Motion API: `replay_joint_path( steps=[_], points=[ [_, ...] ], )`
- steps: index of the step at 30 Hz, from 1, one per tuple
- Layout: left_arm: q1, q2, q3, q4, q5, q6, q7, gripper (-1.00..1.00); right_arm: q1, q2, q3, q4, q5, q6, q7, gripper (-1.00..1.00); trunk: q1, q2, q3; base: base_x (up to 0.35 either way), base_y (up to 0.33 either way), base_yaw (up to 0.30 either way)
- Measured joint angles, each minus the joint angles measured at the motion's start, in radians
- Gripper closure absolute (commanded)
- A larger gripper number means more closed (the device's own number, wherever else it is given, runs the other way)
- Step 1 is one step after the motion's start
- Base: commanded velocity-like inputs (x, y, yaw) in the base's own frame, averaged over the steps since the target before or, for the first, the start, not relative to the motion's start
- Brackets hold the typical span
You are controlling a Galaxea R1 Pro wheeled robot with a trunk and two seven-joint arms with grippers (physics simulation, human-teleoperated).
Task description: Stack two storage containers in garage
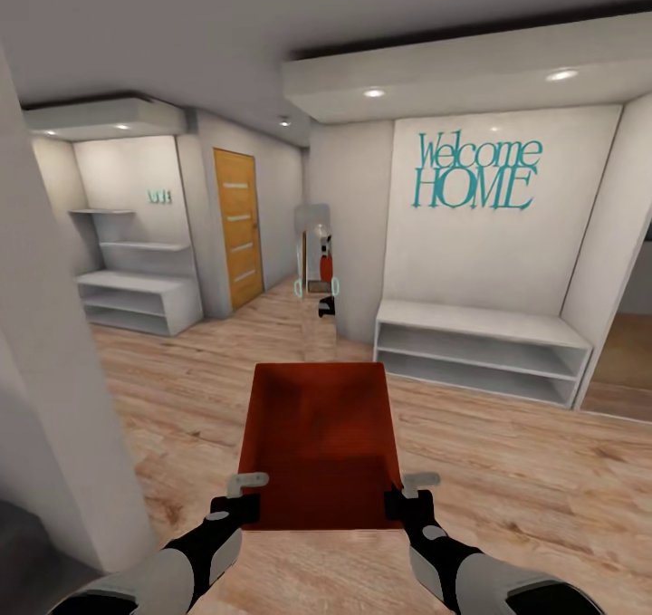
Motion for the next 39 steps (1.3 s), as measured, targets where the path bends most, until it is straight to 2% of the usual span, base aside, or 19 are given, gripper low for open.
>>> replay_joint_path(
  steps=[39],
  points=[
    [0.0,0.0,0.0,0.0,0.0,0.001,0.0,1.0,0.0,0.0,0.0,0.001,-0.001,0.0,0.0,1.0,0.0,0.0,0.0,0.322,0.0,0.0]
  ],
)
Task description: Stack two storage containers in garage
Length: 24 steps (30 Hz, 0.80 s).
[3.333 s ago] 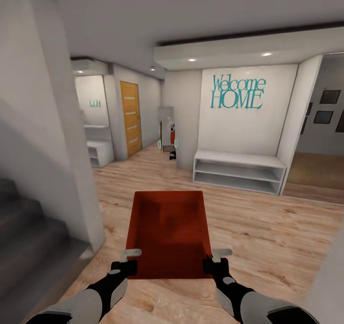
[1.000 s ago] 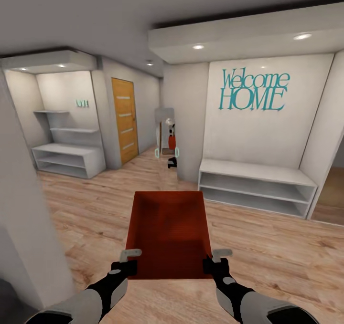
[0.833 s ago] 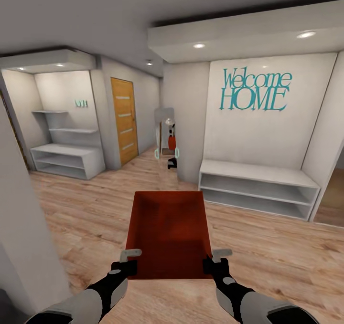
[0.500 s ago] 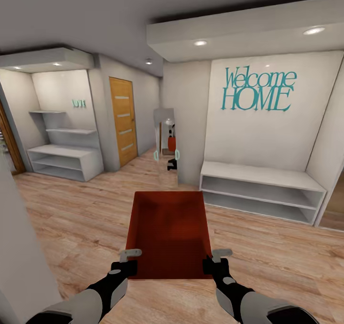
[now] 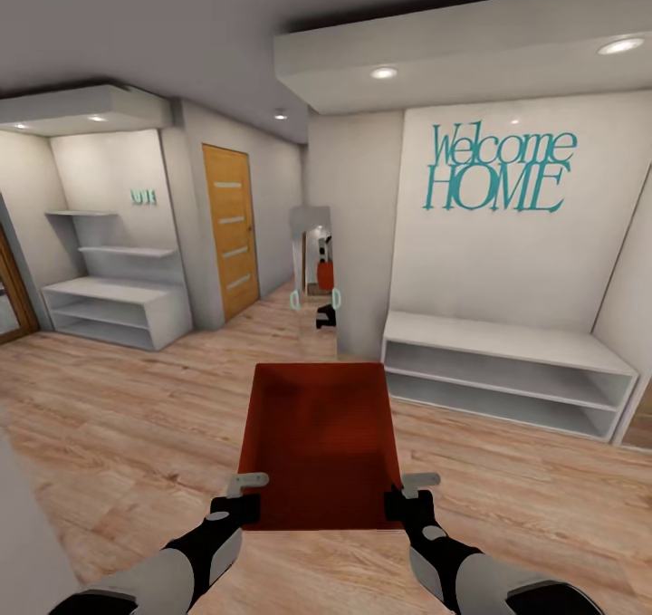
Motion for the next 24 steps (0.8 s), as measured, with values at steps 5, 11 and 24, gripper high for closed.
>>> replay_joint_path(
  steps=[5,11,24],
  points=[
    [0.0,0.0,0.0,0.0,0.0,0.0,0.0,1.0,0.0,0.0,0.0,0.0,0.0,0.0,0.0,1.0,0.0,0.0,0.0,0.322,0.0,0.0],
    [0.0,0.0,0.001,0.0,-0.002,0.002,0.0,1.0,0.0,0.0,-0.003,0.001,0.002,0.0,0.0,1.0,0.0,0.0,0.0,0.322,0.0,0.0],
    [0.0,0.0,0.001,-0.001,-0.003,0.003,0.0,1.0,0.0,0.0,-0.006,0.001,0.005,0.0,0.0,1.0,0.0,0.0,0.0,0.322,0.0,0.0]
  ],
)
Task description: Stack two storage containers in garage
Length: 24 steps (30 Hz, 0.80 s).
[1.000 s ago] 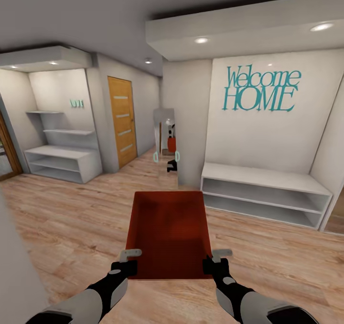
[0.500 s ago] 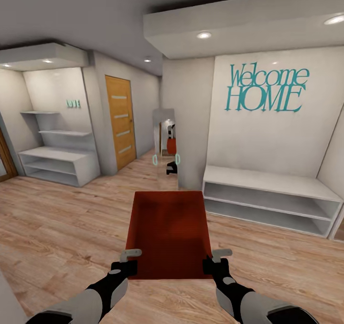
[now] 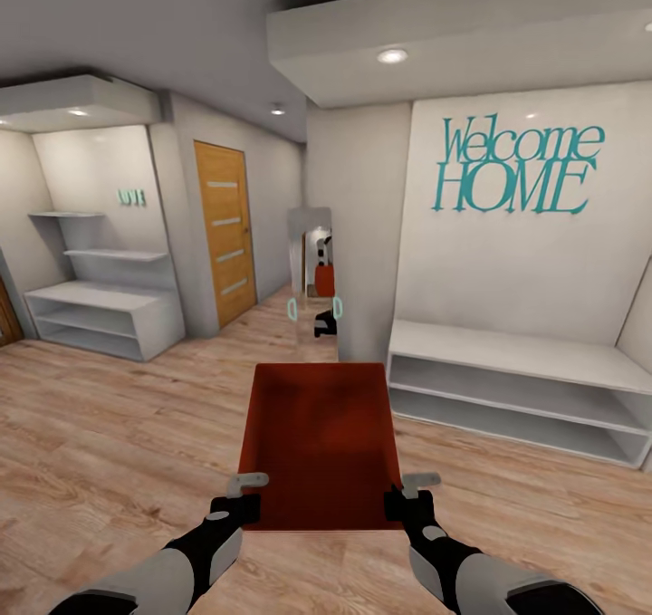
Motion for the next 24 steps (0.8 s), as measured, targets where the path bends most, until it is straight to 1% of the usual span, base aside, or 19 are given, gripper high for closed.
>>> replay_joint_path(
  steps=[15,20,24],
  points=[
    [0.0,0.0,-0.002,-0.001,0.001,0.0,0.0,1.0,0.001,0.0,-0.002,0.0,0.001,-0.002,0.0,1.0,0.0,0.0,0.0,0.322,0.0,0.0],
    [0.0,0.0,-0.002,-0.001,0.0,0.0,0.001,1.0,0.0,0.0,0.007,0.0,-0.008,-0.001,-0.001,1.0,0.0,0.0,0.0,0.322,0.0,0.004],
    [0.0,0.0,-0.002,-0.001,0.0,0.0,0.0,1.0,0.0,0.0,0.004,0.0,-0.005,-0.001,0.0,1.0,0.0,0.0,0.0,0.322,0.0,0.155]
  ],
)
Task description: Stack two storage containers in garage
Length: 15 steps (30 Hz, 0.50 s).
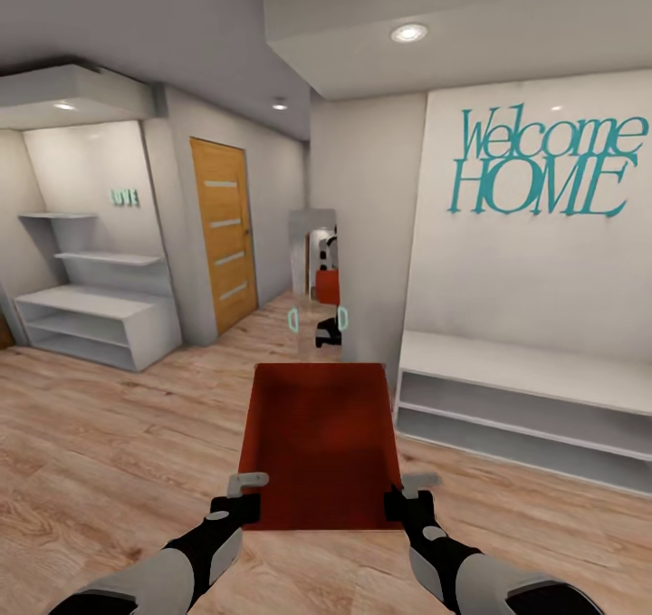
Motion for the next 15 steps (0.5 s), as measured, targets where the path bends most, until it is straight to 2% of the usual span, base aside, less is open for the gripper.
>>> replay_joint_path(
  steps=[15],
  points=[
    [0.0,0.0,-0.001,0.0,0.001,0.0,0.0,1.0,0.0,0.0,-0.005,0.0,0.004,0.0,0.0,1.0,0.0,0.0,0.0,0.322,0.0,0.287]
  ],
)
